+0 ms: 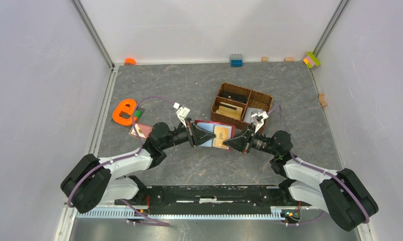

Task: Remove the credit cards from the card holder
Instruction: Remove the credit card from the card holder.

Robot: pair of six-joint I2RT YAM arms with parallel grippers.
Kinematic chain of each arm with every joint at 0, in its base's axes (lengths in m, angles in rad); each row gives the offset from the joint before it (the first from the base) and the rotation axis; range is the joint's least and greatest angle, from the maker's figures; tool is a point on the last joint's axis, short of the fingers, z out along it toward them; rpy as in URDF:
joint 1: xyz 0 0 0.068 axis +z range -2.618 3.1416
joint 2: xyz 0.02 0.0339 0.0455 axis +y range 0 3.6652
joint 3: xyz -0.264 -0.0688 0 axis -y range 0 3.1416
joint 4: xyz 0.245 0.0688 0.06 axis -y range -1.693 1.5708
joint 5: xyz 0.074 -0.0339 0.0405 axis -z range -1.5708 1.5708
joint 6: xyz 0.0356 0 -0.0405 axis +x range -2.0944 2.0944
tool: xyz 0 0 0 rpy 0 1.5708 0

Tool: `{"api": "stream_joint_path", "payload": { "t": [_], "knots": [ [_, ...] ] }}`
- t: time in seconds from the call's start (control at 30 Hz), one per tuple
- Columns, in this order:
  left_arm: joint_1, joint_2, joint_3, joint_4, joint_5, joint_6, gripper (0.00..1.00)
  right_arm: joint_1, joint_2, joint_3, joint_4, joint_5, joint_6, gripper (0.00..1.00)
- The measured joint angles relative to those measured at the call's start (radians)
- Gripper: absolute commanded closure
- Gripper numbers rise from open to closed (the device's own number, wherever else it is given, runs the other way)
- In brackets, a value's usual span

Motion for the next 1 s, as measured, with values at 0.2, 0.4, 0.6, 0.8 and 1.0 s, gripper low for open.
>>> {"api": "stream_joint_path", "payload": {
  "t": [0.2, 0.4, 0.6, 0.8, 1.0],
  "knots": [
    [0.003, 0.024, -0.005, 0.125, 0.067, -0.032, 0.98, 0.002, 0.005, 0.000, 0.021, -0.026, 0.015, 0.74],
    [0.000, 0.027, -0.005, 0.145, 0.082, -0.043, 0.98, 0.003, -0.005, 0.000, 0.010, -0.030, 0.013, 0.88],
    [-0.002, -0.002, -0.002, 0.076, 0.047, -0.037, 0.83, 0.003, -0.022, 0.000, 0.010, -0.035, 0.012, 1.00],
    [-0.002, 0.001, 0.036, 0.019, 0.077, -0.019, 0.71, 0.000, -0.007, 0.000, 0.028, -0.045, 0.029, 1.00],
    [0.010, 0.036, 0.092, -0.040, 0.124, 0.005, 0.65, -0.013, 0.021, 0.000, 0.074, -0.072, 0.073, 1.00]
  ]
}}
